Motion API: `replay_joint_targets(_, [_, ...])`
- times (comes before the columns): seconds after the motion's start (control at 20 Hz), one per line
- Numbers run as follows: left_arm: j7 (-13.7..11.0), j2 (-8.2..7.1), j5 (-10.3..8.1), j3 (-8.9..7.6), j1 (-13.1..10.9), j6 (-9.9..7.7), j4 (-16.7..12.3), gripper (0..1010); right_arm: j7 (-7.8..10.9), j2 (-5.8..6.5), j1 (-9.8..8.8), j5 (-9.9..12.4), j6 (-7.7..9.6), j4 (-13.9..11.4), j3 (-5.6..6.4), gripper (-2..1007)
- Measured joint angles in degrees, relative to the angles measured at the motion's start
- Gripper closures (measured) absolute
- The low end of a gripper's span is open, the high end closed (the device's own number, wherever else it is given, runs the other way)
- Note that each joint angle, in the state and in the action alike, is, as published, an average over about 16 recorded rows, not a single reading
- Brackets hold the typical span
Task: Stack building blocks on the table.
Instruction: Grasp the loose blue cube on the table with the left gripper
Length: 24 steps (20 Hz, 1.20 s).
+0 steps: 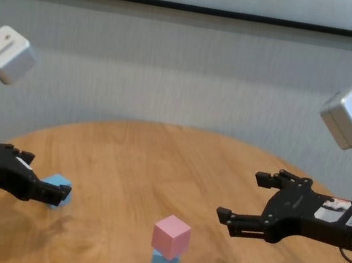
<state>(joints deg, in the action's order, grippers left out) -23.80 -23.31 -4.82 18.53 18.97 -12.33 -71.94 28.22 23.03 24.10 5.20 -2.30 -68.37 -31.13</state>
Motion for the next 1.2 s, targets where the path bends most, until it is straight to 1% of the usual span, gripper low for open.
replay_joint_targets(0.3, [-0.64,0.34,-0.32,0.49,0.71,0.64,1.48,8,0.0,0.0,0.0,0.0,0.0,0.0,0.0,4])
replay_joint_targets(0.9, [-1.79,0.72,-0.22,2.11,2.03,3.36,4.22,8,0.0,0.0,0.0,0.0,0.0,0.0,0.0,4])
replay_joint_targets(1.2, [-1.85,0.88,-0.17,2.49,2.47,4.53,5.37,8,0.0,0.0,0.0,0.0,0.0,0.0,0.0,4])
